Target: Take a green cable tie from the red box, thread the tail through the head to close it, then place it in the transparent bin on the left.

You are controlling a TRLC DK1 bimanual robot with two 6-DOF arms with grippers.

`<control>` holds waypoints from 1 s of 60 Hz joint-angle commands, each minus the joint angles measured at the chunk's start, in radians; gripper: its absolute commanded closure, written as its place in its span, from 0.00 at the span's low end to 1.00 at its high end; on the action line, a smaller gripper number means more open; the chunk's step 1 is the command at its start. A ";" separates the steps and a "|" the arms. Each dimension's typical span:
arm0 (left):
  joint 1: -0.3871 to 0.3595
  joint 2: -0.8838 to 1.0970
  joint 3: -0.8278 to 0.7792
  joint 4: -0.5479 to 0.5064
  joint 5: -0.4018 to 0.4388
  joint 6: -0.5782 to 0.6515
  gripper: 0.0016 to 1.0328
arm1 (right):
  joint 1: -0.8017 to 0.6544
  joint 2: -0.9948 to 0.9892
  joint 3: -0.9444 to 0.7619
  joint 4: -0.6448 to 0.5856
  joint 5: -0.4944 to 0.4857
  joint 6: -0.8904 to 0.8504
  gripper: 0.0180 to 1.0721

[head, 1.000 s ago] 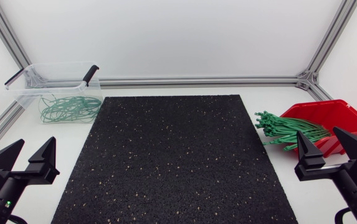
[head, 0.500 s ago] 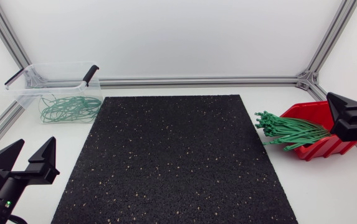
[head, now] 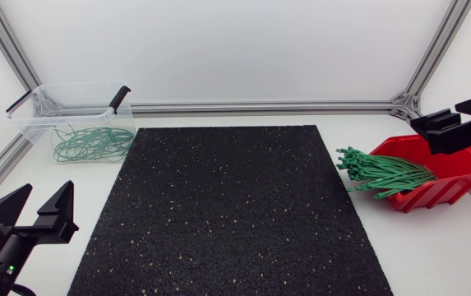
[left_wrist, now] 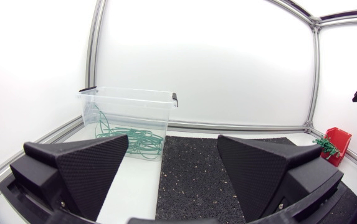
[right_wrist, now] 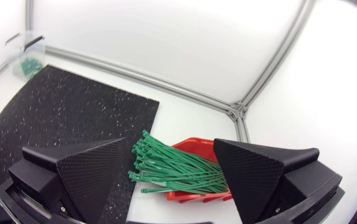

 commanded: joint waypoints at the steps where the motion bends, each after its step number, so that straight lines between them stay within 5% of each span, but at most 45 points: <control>1: 0.005 -0.008 -0.039 -0.016 -0.005 -0.014 0.04 | -0.021 0.045 0.028 -0.046 -0.047 -0.171 0.08; 25: 0.003 -0.007 -0.039 -0.018 -0.005 -0.014 0.04 | -0.100 0.301 0.115 -0.239 -0.062 -0.601 0.13; 60: 0.003 -0.005 -0.039 -0.019 -0.005 -0.014 0.04 | -0.195 0.381 -0.119 -0.129 -0.091 -1.136 0.24</control>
